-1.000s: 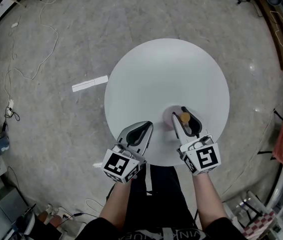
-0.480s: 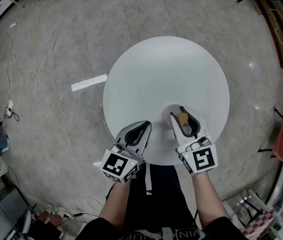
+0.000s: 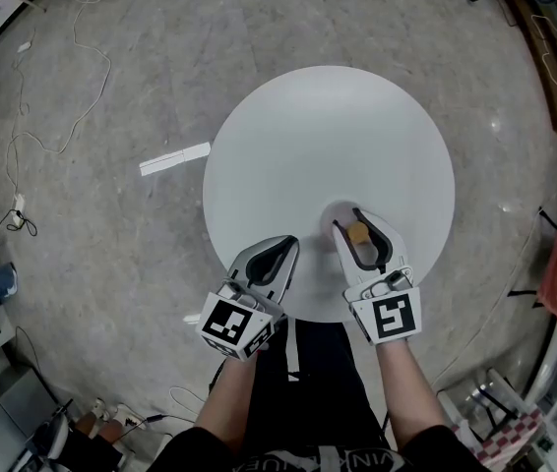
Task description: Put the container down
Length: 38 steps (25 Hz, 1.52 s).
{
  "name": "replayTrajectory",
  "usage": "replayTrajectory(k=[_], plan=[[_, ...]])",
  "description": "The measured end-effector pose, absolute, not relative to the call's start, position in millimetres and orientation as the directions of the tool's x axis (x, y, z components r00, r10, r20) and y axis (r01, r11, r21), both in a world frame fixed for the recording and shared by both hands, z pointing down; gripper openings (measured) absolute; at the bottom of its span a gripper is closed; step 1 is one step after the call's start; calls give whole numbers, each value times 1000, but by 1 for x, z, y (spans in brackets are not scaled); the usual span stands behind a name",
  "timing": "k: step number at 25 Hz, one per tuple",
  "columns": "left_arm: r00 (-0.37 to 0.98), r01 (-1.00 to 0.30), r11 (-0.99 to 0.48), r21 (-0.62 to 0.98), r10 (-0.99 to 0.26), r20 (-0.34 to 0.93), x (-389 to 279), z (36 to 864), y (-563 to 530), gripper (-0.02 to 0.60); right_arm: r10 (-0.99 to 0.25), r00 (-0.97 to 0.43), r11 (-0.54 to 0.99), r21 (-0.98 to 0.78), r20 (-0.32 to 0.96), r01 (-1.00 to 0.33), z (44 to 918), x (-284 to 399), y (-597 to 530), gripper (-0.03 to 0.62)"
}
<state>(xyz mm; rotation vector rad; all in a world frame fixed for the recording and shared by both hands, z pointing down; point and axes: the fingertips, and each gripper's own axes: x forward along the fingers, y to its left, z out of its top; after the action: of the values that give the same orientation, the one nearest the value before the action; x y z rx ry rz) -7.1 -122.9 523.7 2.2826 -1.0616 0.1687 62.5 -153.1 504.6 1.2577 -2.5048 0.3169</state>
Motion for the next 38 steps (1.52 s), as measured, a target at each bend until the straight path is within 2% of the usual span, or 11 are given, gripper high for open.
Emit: replayTrajectory(k=[13, 25, 38], plan=[[672, -728, -491, 480, -652, 352, -13, 531, -114, 15, -744, -565, 572, -96, 357, -814, 506, 59, -153, 133], [684, -718, -508, 476, -644, 343, -7, 522, -107, 15, -734, -567, 585, -76, 374, -808, 502, 59, -144, 205], [699, -705, -541, 458, -638, 321, -2, 505, -108, 15, -746, -550, 567, -74, 375, -820, 490, 68, -137, 217]])
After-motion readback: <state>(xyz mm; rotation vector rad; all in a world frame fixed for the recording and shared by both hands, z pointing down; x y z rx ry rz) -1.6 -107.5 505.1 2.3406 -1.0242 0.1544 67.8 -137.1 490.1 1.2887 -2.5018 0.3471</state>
